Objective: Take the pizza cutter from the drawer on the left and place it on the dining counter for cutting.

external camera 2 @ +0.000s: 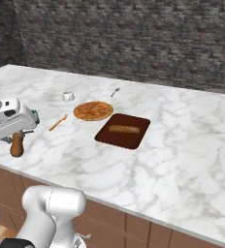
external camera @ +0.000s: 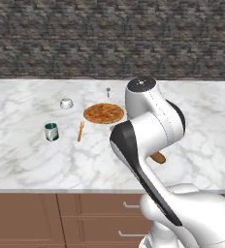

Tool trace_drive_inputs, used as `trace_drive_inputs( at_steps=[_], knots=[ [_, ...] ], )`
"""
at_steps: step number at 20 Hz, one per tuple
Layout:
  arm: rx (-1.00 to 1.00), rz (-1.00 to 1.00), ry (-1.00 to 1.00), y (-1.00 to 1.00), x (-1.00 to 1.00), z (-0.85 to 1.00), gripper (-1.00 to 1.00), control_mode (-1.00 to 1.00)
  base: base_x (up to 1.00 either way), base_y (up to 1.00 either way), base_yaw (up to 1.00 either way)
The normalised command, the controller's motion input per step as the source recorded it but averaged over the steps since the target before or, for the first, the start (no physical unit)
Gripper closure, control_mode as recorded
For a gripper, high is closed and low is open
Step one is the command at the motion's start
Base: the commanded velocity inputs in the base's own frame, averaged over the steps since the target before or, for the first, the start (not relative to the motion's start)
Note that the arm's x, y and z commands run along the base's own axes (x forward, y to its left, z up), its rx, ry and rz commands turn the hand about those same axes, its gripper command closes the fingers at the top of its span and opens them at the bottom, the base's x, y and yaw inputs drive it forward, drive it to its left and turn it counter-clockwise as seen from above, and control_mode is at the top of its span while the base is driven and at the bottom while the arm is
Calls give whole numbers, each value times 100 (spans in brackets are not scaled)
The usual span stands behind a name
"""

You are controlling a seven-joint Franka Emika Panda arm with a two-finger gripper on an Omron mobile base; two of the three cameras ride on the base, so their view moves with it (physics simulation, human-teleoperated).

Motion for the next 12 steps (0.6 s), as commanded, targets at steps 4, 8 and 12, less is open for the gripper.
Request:
trace_drive_inputs(
  at_steps=[4,8,12],
  knots=[
    [0,0,0,39,72,0,100,-100,0,0,0],
    [0,0,0,54,100,0,100,-100,0,0,0],
    [1,-14,0,13,100,0,100,-100,0,0,0]
  ],
)
